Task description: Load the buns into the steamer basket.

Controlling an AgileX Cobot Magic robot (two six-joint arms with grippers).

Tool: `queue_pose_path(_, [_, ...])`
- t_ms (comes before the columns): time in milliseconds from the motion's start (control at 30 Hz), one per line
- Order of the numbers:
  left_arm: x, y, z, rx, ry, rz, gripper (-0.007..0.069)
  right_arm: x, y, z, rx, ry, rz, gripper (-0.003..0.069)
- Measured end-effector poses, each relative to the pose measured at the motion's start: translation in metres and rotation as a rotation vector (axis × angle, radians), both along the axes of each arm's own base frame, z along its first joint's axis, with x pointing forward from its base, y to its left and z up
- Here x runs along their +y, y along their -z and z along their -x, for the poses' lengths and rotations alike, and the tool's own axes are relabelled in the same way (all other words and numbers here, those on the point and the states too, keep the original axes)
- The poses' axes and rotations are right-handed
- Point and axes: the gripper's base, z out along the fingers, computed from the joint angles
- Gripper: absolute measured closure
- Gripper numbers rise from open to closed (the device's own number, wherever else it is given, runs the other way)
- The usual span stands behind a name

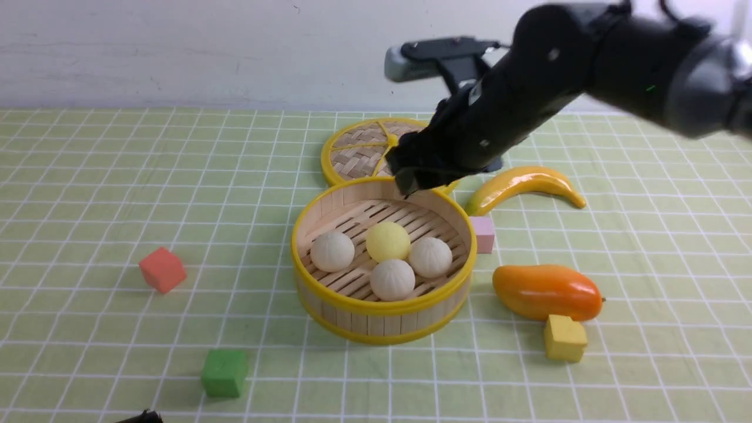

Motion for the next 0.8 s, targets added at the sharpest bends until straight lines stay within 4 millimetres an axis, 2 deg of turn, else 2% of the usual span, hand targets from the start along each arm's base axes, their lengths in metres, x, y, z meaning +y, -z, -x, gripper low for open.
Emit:
queue_pose_path(33, [0.0,0.0,0.0,0.0,0.0,0.0,0.0527,-0.011,-0.021,0.018,0.007,0.013,0.015,0.0264])
queue_pose_path(67, [0.0,0.0,0.0,0.0,0.0,0.0,0.0526,-0.014,-0.024,0.023,0.012,0.018,0.023,0.0288])
queue_pose_path(100, [0.0,0.0,0.0,0.0,0.0,0.0,0.0523,-0.028,-0.038,0.046,0.032,0.04,0.04,0.0388])
queue_pose_path(133, [0.0,0.0,0.0,0.0,0.0,0.0,0.0522,-0.029,-0.04,0.048,0.03,0.043,0.039,0.0388])
queue_pose_path(200, [0.0,0.0,0.0,0.0,0.0,0.0,0.0521,-0.045,-0.046,0.079,0.056,0.07,0.042,0.053])
queue_pose_path(233, [0.0,0.0,0.0,0.0,0.0,0.0,0.052,-0.047,-0.046,0.081,0.06,0.071,0.043,0.0551])
queue_pose_path(267, [0.0,0.0,0.0,0.0,0.0,0.0,0.0519,-0.056,-0.046,0.099,0.074,0.079,0.044,0.0619])
queue_pose_path(300, [0.0,0.0,0.0,0.0,0.0,0.0,0.0518,-0.061,-0.045,0.107,0.081,0.083,0.045,0.0648])
queue_pose_path(333, [0.0,0.0,0.0,0.0,0.0,0.0,0.0518,-0.063,-0.045,0.112,0.084,0.085,0.045,0.0658])
queue_pose_path(367, [0.0,0.0,0.0,0.0,0.0,0.0,0.0517,-0.071,-0.045,0.126,0.096,0.086,0.05,0.0675])
queue_pose_path(533, [0.0,0.0,0.0,0.0,0.0,0.0,0.0516,-0.094,-0.051,0.167,0.151,0.076,0.085,0.0678])
queue_pose_path(800, [0.0,0.0,0.0,0.0,0.0,0.0,0.0516,-0.107,-0.062,0.188,0.121,0.081,0.083,0.0677])
